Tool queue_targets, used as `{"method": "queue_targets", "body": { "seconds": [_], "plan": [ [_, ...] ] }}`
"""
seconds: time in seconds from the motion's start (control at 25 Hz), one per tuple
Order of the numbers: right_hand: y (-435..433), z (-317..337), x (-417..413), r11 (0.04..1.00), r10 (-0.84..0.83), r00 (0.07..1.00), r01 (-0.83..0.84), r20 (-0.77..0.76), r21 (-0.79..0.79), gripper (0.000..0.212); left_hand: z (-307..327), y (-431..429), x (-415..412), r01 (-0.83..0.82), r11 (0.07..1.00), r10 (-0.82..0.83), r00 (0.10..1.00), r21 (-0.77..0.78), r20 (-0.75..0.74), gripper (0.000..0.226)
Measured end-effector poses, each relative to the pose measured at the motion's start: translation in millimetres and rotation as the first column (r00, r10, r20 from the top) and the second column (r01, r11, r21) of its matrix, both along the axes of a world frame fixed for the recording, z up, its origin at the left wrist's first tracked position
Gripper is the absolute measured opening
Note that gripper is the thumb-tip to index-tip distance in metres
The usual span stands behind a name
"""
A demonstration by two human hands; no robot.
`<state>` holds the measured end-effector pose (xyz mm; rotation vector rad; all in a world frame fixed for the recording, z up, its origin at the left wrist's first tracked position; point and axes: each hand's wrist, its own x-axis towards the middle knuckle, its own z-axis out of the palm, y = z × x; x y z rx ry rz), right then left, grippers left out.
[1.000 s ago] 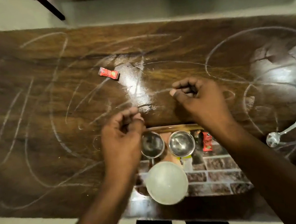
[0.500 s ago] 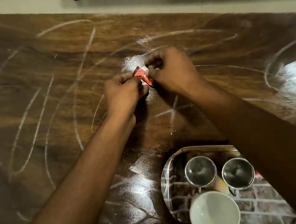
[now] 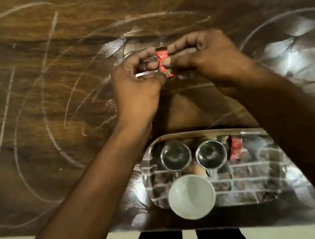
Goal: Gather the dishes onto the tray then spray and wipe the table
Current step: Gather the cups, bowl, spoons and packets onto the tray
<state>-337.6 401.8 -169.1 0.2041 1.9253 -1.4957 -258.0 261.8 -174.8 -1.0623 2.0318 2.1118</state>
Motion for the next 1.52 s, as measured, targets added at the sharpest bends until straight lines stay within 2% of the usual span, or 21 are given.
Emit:
{"method": "queue_targets", "body": {
  "seconds": [0.16, 0.28, 0.4, 0.56, 0.68, 0.92, 1.24, 1.52],
  "plan": [
    [97, 33, 49, 0.988, -0.154, 0.988, 0.154, -0.014, 0.004, 0.026, 16, 93, 28, -0.016, 0.983, 0.018, 1.000, 0.183, -0.013, 0.051],
    [150, 37, 94, 0.957, -0.289, 0.957, 0.289, 0.003, 0.011, 0.028, 22, 152, 64, -0.016, 0.973, 0.011, 1.000, 0.231, 0.025, 0.036],
    [190, 23, 137, 0.939, -0.337, 0.941, 0.336, 0.000, 0.071, 0.032, 14, 198, 110, -0.044, 0.969, 0.015, 0.993, 0.242, 0.120, 0.027],
    [212, -8, 174, 0.947, -0.248, 0.967, 0.254, -0.056, 0.194, 0.024, -2, 230, 153, -0.147, 0.957, 0.062, 0.945, 0.248, 0.321, 0.018],
    [216, -25, 187, 0.945, -0.154, 0.981, 0.180, -0.114, 0.273, 0.018, -15, 242, 165, -0.227, 0.945, 0.125, 0.915, 0.234, 0.384, 0.014],
    [217, -38, 187, 0.925, -0.070, 0.965, 0.157, -0.251, 0.346, 0.012, -36, 255, 162, -0.289, 0.943, 0.206, 0.897, 0.166, 0.391, 0.010],
    [215, -51, 189, 0.904, -0.027, 0.952, 0.153, -0.304, 0.399, 0.012, -50, 256, 163, -0.351, 0.922, 0.253, 0.866, 0.164, 0.430, 0.018],
    [219, -44, 189, 0.906, -0.038, 0.949, 0.164, -0.312, 0.391, 0.011, -39, 256, 166, -0.342, 0.930, 0.255, 0.863, 0.134, 0.436, 0.015]
  ]
}}
